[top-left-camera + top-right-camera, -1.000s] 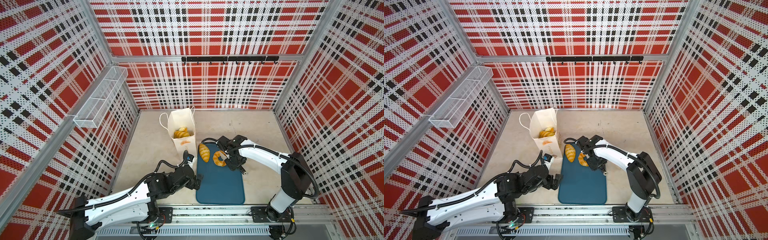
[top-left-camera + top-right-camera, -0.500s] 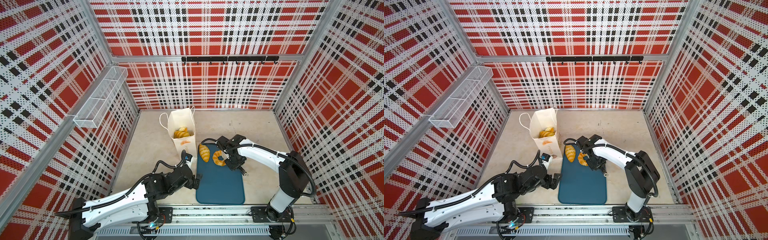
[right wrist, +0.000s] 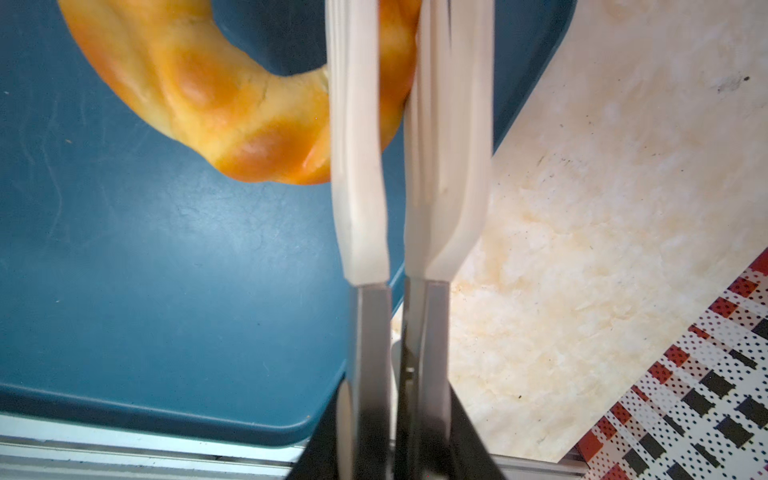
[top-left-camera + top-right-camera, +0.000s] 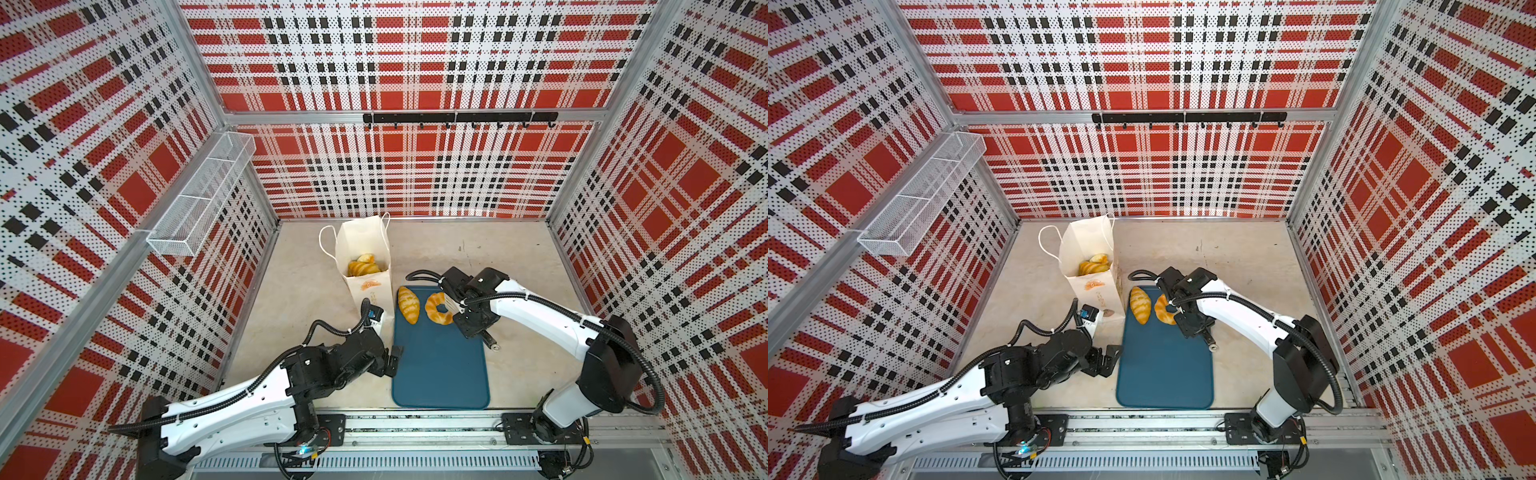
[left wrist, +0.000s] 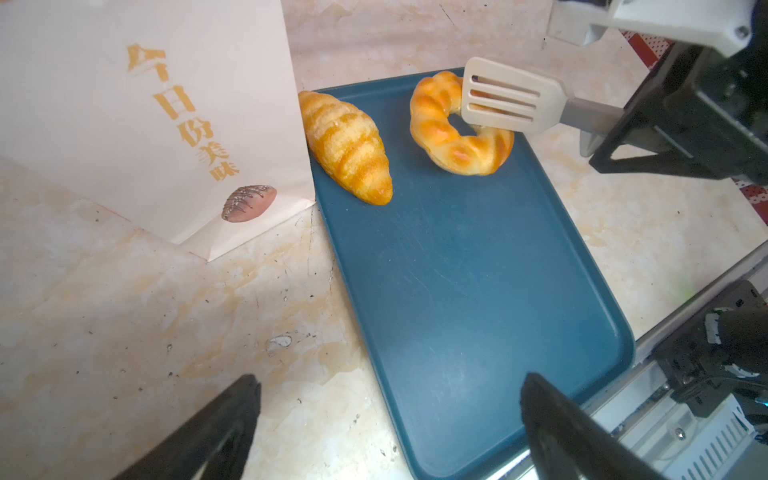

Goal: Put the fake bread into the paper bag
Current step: 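Lift the ring donut off the tray with the right tongs, then carry the donut over the paper bag opening with the right tongs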

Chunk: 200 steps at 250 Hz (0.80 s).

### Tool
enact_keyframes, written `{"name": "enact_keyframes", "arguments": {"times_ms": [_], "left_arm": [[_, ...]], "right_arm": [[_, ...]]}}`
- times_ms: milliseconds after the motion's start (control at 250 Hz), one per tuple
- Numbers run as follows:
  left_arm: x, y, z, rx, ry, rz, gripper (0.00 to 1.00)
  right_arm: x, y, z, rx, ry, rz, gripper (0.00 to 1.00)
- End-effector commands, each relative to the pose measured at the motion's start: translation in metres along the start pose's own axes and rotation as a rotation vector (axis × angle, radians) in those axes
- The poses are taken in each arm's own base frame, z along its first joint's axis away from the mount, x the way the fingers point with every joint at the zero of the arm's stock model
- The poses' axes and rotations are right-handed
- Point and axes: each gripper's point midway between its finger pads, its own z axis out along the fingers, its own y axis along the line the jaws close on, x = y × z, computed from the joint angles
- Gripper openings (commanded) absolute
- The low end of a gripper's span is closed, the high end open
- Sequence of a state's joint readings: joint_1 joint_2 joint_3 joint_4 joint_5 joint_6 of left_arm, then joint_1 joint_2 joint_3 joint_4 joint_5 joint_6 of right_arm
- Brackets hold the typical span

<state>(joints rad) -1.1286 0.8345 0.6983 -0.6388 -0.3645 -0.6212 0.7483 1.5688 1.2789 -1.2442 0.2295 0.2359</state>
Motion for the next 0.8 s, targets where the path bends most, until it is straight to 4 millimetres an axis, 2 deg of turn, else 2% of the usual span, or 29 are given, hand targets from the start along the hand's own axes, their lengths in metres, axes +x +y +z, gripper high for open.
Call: {"name": "enact_keyframes", "arguments": {"times_ms": [0, 232, 796], "left_arm": [[-0.015, 0.000, -0.011, -0.009, -0.043, 0.001, 0.99], [-0.026, -0.004, -0.022, 0.011, -0.067, 0.016, 0.99], [-0.056, 0.004, -0.053, 0.006, -0.123, 0.049, 0.99]], "right_arm": [[0.000, 0.001, -0.015, -0.015, -0.045, 0.028, 0.29], [-0.004, 0.007, -0.035, -0.048, -0.110, 0.049, 0.29], [-0.020, 0.023, -0.104, -0.096, -0.298, 0.052, 0.30]]}}
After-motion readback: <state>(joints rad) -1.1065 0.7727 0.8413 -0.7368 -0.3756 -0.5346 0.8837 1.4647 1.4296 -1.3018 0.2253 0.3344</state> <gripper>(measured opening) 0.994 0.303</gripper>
